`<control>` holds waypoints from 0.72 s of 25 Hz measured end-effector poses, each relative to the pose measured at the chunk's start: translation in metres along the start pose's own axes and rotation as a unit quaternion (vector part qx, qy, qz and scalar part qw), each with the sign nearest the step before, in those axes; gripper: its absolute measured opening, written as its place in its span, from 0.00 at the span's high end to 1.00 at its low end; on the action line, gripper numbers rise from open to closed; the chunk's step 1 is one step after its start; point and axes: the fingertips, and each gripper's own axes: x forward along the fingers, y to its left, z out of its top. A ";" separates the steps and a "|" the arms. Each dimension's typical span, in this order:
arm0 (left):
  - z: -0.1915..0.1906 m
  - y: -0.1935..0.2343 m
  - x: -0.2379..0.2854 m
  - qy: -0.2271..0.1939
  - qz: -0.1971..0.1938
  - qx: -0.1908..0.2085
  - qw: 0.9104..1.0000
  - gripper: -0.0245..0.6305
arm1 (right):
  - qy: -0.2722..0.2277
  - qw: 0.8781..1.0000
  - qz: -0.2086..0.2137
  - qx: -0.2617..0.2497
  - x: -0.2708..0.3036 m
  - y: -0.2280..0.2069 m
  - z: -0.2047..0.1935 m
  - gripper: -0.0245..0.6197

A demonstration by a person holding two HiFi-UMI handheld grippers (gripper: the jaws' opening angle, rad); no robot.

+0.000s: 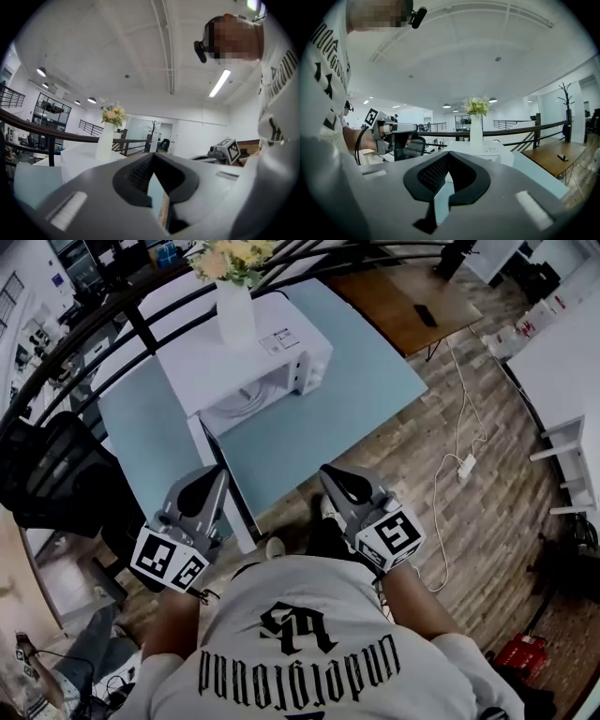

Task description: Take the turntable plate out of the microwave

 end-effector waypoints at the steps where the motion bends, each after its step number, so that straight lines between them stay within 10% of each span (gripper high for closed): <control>1: 0.001 0.002 0.004 0.000 0.007 0.001 1.000 0.89 | 0.000 1.000 0.009 0.001 0.004 -0.005 0.000 0.96; 18: 0.006 0.021 0.104 -0.002 0.188 0.011 0.982 0.89 | 0.008 0.982 0.186 0.013 0.072 -0.144 0.003 0.96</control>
